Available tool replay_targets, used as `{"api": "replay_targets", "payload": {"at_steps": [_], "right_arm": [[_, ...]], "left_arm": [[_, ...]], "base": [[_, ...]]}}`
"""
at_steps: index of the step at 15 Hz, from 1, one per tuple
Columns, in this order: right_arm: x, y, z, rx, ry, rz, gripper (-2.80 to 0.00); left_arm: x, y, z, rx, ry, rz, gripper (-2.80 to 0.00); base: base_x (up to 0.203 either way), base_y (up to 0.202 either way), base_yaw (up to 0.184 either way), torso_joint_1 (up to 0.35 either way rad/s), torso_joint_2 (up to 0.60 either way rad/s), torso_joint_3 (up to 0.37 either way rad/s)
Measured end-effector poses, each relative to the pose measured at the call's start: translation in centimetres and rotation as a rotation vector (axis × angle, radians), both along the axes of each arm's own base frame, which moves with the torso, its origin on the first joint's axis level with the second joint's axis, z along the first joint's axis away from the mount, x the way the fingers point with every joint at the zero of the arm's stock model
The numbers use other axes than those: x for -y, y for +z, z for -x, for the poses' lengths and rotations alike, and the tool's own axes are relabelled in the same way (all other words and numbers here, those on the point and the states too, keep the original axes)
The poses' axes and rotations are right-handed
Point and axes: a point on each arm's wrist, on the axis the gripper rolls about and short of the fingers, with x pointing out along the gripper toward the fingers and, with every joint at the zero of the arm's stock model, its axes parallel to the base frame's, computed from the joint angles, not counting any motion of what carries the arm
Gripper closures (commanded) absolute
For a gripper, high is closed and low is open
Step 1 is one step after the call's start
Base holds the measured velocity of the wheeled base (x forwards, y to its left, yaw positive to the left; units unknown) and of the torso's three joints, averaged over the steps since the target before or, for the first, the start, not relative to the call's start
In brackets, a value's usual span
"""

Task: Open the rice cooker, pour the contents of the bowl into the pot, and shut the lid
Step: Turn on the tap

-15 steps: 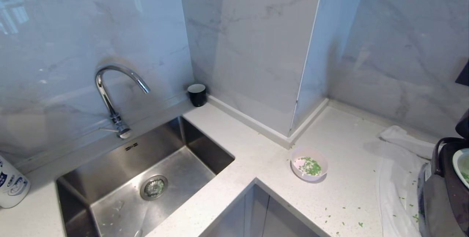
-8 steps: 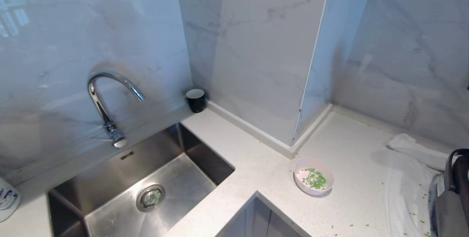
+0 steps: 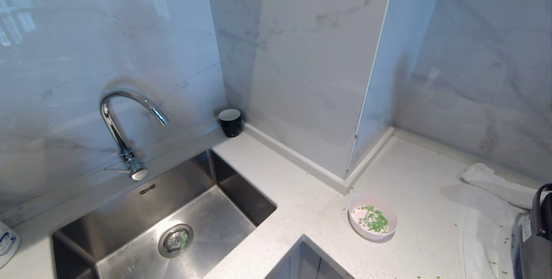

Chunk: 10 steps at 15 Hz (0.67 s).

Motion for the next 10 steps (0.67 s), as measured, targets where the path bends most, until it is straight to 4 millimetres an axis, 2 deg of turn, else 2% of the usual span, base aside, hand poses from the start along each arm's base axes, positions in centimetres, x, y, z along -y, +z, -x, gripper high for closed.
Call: {"api": "replay_targets", "payload": {"at_steps": [3,4,7,8,10], "right_arm": [[0.0,0.0,0.0,-0.001,0.000,0.001,0.00],[0.0,0.0,0.0,-0.001,0.000,0.000,0.00],[0.0,0.0,0.0,-0.001,0.000,0.000,0.00],[0.0,0.0,0.0,-0.001,0.000,0.000,0.00],[0.0,0.0,0.0,-0.001,0.000,0.000,0.00]], "left_arm": [[0.0,0.1,0.0,0.003,0.010,-0.002,0.00],[0.0,1.2,0.3,0.031,0.014,0.000,0.00],[0.0,6.2,0.3,0.078,0.019,0.041,0.00],[0.0,8.1,-0.4,0.059,0.021,0.054,0.00],[0.0,11.4,-3.2,-0.022,0.024,0.077,0.00]], "base": [[0.000,0.000,0.000,0.000,0.00,0.000],[0.000,0.000,0.000,0.000,0.00,0.000],[0.000,0.000,0.000,0.000,0.00,0.000],[0.000,0.000,0.000,0.000,0.00,0.000],[0.000,0.000,0.000,0.000,0.00,0.000]]}}
